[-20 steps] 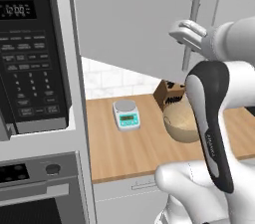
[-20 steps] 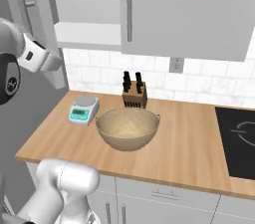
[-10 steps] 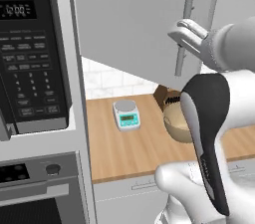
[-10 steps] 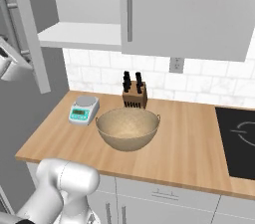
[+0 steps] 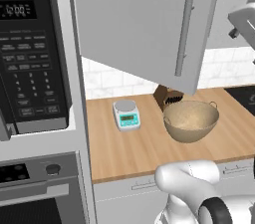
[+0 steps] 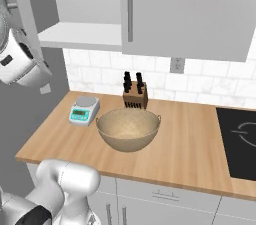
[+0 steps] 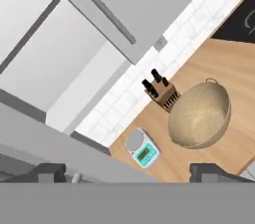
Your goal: Open the cabinet, pick up the bread from the cabinet and place it in the basket. Then move the basket to the dining counter.
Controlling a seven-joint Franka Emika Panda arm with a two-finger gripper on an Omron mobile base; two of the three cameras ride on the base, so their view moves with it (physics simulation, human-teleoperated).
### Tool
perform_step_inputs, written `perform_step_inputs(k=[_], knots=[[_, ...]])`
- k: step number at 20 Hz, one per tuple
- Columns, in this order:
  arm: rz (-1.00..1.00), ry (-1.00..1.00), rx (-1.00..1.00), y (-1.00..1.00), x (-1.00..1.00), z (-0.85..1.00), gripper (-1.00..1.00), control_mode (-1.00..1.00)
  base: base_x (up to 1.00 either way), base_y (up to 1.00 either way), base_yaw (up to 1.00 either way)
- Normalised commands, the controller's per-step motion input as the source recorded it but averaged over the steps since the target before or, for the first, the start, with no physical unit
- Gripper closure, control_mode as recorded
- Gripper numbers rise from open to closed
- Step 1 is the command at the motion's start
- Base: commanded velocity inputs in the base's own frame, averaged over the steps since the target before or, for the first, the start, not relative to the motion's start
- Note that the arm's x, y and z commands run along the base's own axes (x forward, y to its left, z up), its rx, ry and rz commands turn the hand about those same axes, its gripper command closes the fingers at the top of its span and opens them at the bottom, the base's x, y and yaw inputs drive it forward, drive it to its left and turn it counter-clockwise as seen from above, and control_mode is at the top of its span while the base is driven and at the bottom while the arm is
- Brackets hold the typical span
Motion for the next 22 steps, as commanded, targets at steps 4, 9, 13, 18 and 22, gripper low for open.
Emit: perform_step_inputs(k=[4,9,13,18,22], knots=[[0.14,0.02,0.31,-0.64,0.74,-0.07,-1.00,-1.00,0.00,0.00,0.00],[0.18,0.03,0.32,-0.04,1.00,-0.27,-1.00,-1.00,0.00,0.00,0.00],[0.26,0.00,0.28,0.08,1.00,-0.27,-1.00,-1.00,0.00,0.00,0.00],[0.25,0.00,0.21,0.09,0.98,-0.59,-1.00,-1.00,0.00,0.00,0.00],[0.18,0.00,0.17,0.13,1.00,-0.39,-1.00,-1.00,0.00,0.00,0.00]])
